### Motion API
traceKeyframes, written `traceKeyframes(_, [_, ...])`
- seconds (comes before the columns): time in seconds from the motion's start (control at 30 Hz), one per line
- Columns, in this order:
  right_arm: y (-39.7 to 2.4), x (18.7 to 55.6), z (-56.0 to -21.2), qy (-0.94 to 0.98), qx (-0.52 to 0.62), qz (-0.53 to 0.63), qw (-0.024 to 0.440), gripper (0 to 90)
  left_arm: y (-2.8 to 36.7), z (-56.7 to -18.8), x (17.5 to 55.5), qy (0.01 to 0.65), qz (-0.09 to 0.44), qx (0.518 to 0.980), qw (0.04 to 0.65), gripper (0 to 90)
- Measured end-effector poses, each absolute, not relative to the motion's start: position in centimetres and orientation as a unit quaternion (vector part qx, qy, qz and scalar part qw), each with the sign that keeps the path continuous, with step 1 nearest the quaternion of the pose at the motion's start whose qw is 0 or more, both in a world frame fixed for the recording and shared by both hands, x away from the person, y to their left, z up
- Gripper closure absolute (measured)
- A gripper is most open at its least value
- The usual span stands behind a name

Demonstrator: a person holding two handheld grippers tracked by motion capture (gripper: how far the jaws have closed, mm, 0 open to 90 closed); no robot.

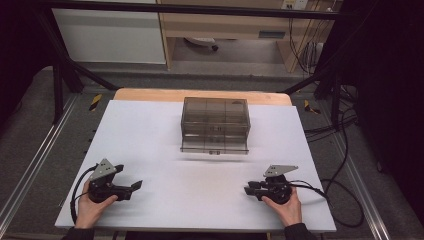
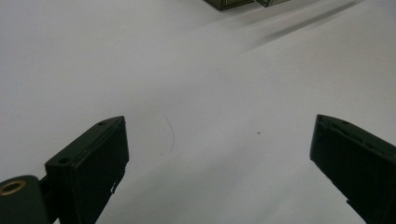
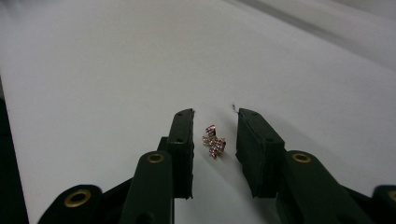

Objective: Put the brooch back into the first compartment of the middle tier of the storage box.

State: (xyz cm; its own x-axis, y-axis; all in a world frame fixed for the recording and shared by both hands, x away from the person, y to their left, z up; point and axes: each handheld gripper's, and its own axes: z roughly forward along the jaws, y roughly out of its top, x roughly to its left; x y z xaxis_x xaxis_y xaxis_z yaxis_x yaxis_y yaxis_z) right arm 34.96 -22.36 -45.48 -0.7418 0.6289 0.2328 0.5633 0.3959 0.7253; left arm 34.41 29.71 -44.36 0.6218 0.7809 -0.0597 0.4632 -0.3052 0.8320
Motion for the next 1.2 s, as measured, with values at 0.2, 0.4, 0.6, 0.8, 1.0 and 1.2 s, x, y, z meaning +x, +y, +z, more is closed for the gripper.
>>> traceKeyframes(0.2, [-22.34,35.01,-45.58,0.837,0.356,0.415,0.039,71.9,29.74,-44.37,34.43,0.394,0.182,0.789,0.435,4.5])
traceKeyframes(0.4, [-22.31,35.05,-45.63,0.837,0.359,0.411,0.037,74.4,29.7,-44.38,34.42,0.394,0.181,0.789,0.435,4.5])
traceKeyframes(0.6, [-22.32,35.09,-45.65,0.838,0.359,0.409,0.04,77.3,29.77,-44.37,34.43,0.395,0.182,0.789,0.435,4.5])
traceKeyframes(0.8, [-22.33,35.06,-45.64,0.839,0.36,0.407,0.036,82.0,29.71,-44.36,34.41,0.395,0.182,0.787,0.437,4.6])
traceKeyframes(1.0, [-22.32,35.05,-45.66,0.839,0.359,0.408,0.033,83.5,29.78,-44.37,34.42,0.397,0.183,0.787,0.436,4.6])
traceKeyframes(1.2, [-22.32,35.04,-45.66,0.839,0.359,0.409,0.031,84.1,29.77,-44.37,34.42,0.397,0.183,0.787,0.436,4.6])
